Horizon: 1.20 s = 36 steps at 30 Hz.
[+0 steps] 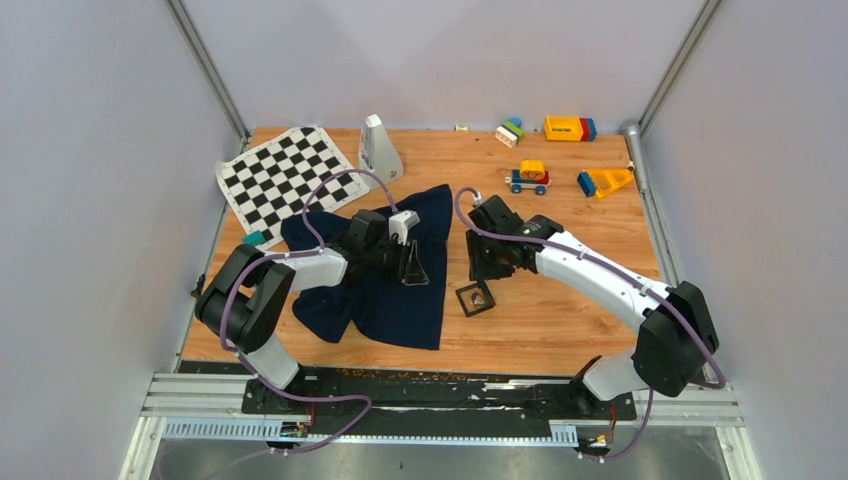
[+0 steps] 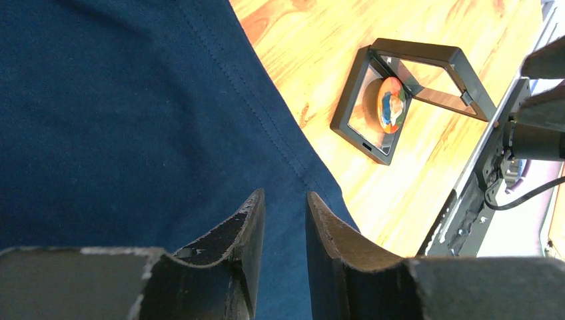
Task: Remove the brooch from the garment
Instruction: Place the brooch in the brooch box, then close the brooch box at the center of the board.
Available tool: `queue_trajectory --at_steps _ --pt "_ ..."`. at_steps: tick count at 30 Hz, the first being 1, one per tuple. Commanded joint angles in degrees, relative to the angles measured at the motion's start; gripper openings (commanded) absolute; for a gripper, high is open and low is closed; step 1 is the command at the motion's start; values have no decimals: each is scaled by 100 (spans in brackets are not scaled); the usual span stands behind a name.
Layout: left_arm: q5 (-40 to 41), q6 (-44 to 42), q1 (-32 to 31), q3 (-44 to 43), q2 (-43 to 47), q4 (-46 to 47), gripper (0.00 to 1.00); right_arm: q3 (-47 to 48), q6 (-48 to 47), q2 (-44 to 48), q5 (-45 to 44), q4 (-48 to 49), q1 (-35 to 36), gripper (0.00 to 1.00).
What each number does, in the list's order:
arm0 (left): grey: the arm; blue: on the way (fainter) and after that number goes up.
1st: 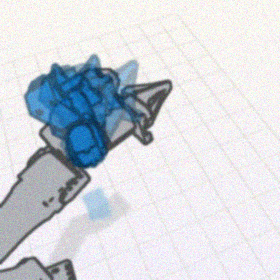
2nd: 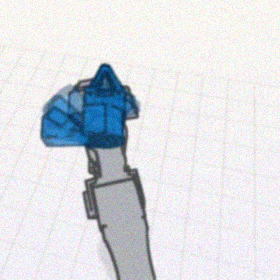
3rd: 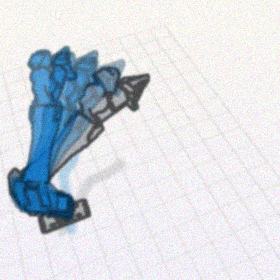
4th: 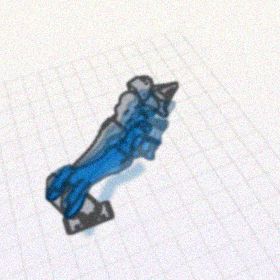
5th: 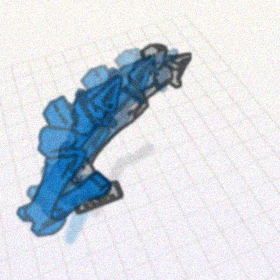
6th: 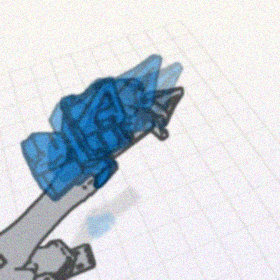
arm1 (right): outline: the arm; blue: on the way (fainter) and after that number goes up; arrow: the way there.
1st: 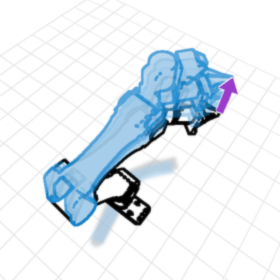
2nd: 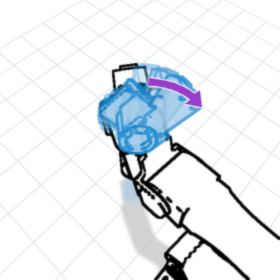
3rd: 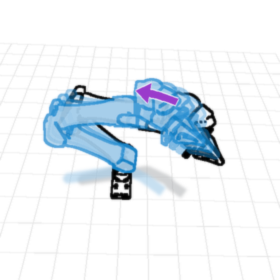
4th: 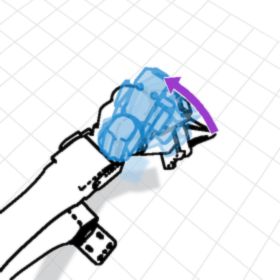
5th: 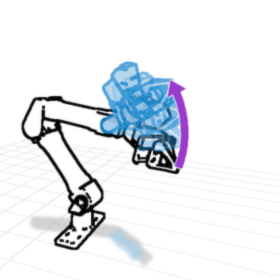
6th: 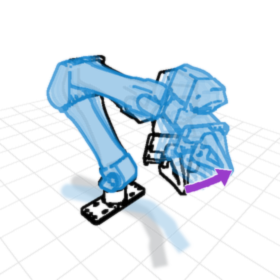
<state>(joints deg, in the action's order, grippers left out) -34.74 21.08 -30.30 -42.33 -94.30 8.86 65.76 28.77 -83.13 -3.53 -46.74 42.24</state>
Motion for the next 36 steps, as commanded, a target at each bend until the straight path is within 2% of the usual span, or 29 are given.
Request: queue_trajectory --at_steps 1,9,15,22,27,31,36 --pt "-119 -145 -27 -109 109 155 36 -358 -195 240 258 278 -190 34" --pt "-118 -159 -28 -133 70 129 36 -615 -282 148 753 550 -207 19" --pt "-114 -166 -36 -144 53 115 36 -728 -292 81 1023 708 -198 17" --pt "-111 -187 -37 -153 39 102 36 -642 -323 554 687 638 -223 17" --pt "-119 -181 -37 -162 30 102 36 -666 -342 801 477 515 -610 20" --pt "-111 -190 -37 -162 37 97 36 -815 -413 556 526 573 -770 18" --pt "-112 -194 -37 -170 20 79 36 -1095 -395 231 1041 901 -674 14"
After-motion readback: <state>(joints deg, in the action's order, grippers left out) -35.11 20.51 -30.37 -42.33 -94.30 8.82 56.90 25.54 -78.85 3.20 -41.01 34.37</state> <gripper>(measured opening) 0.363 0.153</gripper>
